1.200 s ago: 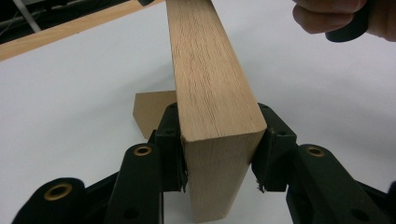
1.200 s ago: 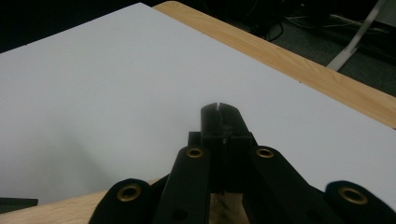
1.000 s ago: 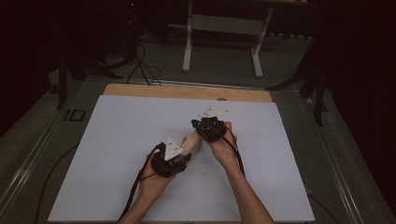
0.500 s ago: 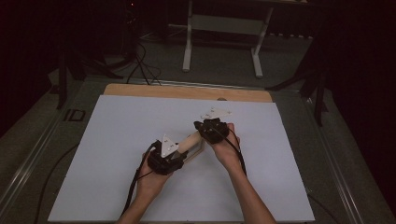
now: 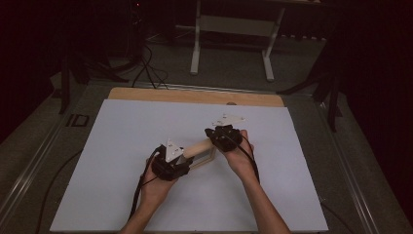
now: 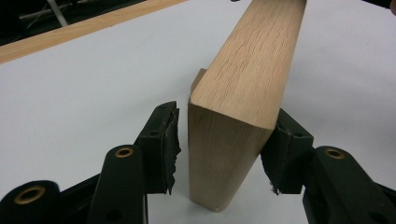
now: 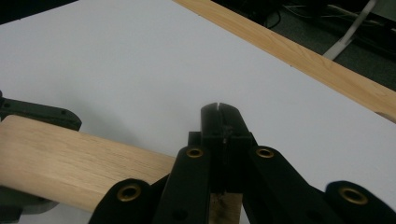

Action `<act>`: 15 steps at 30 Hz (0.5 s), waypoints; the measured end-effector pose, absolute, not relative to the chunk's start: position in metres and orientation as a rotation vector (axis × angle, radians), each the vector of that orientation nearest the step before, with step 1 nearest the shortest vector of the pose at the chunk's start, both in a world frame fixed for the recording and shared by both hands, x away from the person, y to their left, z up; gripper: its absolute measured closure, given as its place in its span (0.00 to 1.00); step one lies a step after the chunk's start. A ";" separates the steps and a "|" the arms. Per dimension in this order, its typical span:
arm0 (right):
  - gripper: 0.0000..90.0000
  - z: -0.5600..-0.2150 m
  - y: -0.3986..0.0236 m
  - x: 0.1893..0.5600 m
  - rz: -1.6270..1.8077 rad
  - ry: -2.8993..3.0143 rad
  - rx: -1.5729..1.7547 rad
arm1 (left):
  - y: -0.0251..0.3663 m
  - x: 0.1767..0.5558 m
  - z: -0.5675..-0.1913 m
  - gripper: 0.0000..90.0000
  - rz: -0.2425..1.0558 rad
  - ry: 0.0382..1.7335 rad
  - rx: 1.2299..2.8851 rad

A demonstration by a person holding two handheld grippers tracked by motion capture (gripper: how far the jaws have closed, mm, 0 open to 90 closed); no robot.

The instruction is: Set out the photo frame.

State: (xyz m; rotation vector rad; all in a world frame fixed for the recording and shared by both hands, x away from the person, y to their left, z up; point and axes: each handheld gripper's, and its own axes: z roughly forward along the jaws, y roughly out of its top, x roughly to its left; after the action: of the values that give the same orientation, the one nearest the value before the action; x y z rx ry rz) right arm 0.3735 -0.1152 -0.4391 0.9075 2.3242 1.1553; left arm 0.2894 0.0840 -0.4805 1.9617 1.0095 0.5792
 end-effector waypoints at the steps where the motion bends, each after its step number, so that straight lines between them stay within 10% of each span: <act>1: 1.00 -0.439 -0.116 0.373 1.161 2.321 0.912 | 0.084 0.289 -0.481 0.56 0.579 1.010 1.962; 15: 1.00 -0.439 -0.123 0.364 1.156 2.332 0.909 | 0.091 0.293 -0.480 0.56 0.578 1.030 1.948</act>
State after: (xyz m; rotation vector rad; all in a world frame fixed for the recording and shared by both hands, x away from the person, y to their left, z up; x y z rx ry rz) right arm 0.3637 -0.1233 -0.4394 0.9087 2.3318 1.1562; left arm 0.2929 0.0911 -0.4802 1.9484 1.0296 0.5783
